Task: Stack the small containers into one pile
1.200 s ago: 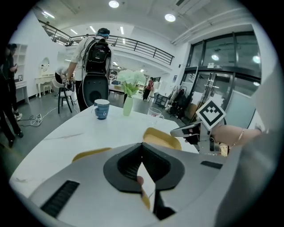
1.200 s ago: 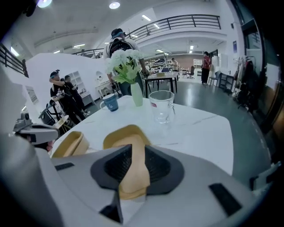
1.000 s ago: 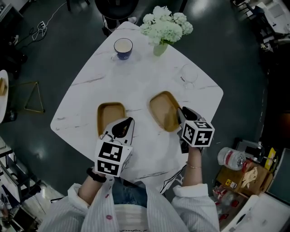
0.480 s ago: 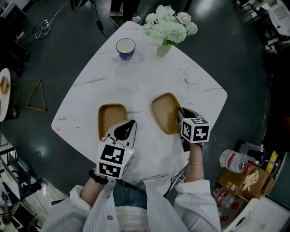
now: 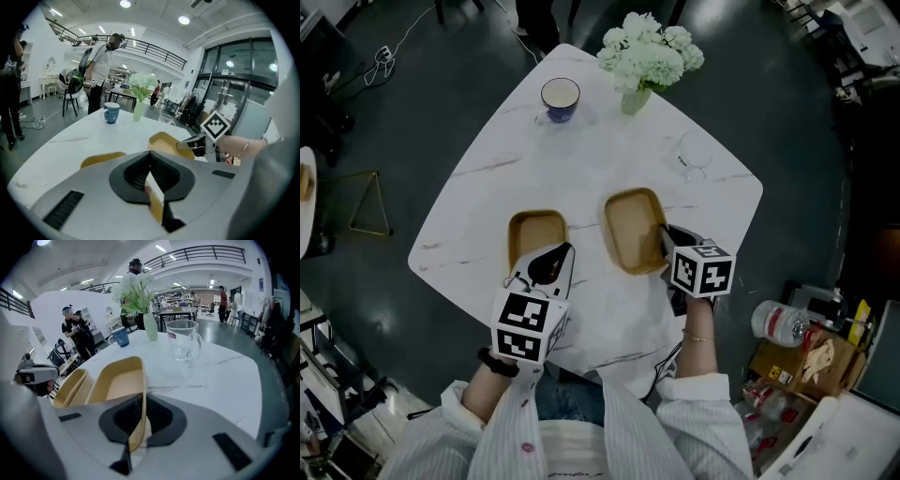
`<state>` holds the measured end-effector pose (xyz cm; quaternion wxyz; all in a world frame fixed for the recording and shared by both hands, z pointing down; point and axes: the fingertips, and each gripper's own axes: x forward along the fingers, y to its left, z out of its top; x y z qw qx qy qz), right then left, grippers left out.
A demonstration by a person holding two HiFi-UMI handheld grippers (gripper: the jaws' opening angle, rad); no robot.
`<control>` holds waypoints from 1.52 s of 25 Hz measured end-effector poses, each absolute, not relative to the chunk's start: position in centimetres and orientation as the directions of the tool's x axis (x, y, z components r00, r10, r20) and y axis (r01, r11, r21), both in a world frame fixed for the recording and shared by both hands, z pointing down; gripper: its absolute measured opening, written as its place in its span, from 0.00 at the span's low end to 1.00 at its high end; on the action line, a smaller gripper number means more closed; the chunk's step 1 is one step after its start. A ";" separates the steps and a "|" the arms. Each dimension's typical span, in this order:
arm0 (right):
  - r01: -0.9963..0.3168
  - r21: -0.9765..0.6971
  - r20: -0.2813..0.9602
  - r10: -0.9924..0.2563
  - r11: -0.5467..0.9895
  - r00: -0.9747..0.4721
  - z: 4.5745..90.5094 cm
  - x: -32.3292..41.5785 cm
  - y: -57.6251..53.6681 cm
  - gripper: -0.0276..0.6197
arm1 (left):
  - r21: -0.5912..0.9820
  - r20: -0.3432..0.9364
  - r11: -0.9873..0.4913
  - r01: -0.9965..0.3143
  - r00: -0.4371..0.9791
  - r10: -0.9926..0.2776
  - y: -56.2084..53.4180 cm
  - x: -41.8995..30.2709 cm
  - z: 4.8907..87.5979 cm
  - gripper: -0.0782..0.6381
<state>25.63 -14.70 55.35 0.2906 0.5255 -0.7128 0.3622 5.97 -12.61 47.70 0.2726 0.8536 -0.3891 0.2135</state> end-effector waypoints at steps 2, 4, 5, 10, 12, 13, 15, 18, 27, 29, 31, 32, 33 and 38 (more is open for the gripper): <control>-0.961 -0.218 0.789 -0.549 0.170 -0.276 54.7 24.8 -14.2 0.08 | 0.303 0.573 -0.561 -0.770 0.618 -0.539 -12.3 5.2 47.3 0.13; -0.964 -0.221 0.783 -0.562 0.151 -0.267 53.9 23.9 -13.6 0.08 | 0.302 0.569 -0.576 -0.760 0.628 -0.530 -12.1 4.2 47.0 0.13; -0.965 -0.221 0.780 -0.568 0.141 -0.262 53.5 23.4 -13.3 0.08 | 0.301 0.567 -0.582 -0.755 0.633 -0.527 -12.0 3.7 46.8 0.13; -0.970 -0.221 0.773 -0.588 0.104 -0.239 52.0 20.4 -12.1 0.08 | 0.302 0.551 -0.601 -0.740 0.650 -0.523 -12.2 0.4 46.0 0.13; -0.967 -0.241 0.761 -0.603 0.083 -0.241 51.4 18.8 -11.7 0.08 | 0.301 0.550 -0.606 -0.737 0.653 -0.521 -12.4 -1.0 45.8 0.13; -0.965 -0.253 0.754 -0.610 0.072 -0.243 51.0 18.0 -11.5 0.08 | 0.301 0.550 -0.608 -0.735 0.654 -0.519 -12.5 -1.7 45.7 0.13; -0.961 -0.270 0.746 -0.619 0.057 -0.246 50.4 16.3 -11.2 0.08 | 0.302 0.547 -0.612 -0.731 0.659 -0.517 -12.7 -3.0 45.4 0.13; -0.955 -0.295 0.733 -0.630 0.043 -0.255 49.6 13.5 -11.2 0.08 | 0.309 0.534 -0.620 -0.722 0.671 -0.515 -13.2 -4.6 44.9 0.13; -0.949 -0.314 0.734 -0.633 0.005 -0.246 49.8 7.9 -10.7 0.08 | 0.312 0.513 -0.659 -0.684 0.705 -0.490 -13.8 -7.9 44.1 0.13; -0.950 -0.313 0.736 -0.634 -0.009 -0.236 50.0 7.5 -10.4 0.08 | 0.311 0.513 -0.668 -0.676 0.711 -0.481 -13.9 -8.4 44.1 0.13; -0.950 -0.312 0.737 -0.636 -0.022 -0.228 50.2 7.2 -10.3 0.08 | 0.309 0.514 -0.677 -0.668 0.716 -0.472 -13.9 -8.7 44.2 0.13; -0.950 -0.312 0.738 -0.636 -0.027 -0.224 50.3 7.1 -10.2 0.08 | 0.309 0.515 -0.681 -0.664 0.719 -0.468 -13.9 -8.9 44.3 0.13; -0.950 -0.311 0.740 -0.636 -0.033 -0.220 50.4 7.0 -10.2 0.08 | 0.308 0.515 -0.685 -0.660 0.721 -0.463 -13.9 -9.0 44.3 0.13; -0.951 -0.303 0.749 -0.631 -0.057 -0.201 51.4 6.8 -10.1 0.08 | 0.311 0.513 -0.696 -0.647 0.731 -0.450 -14.0 -9.7 44.7 0.13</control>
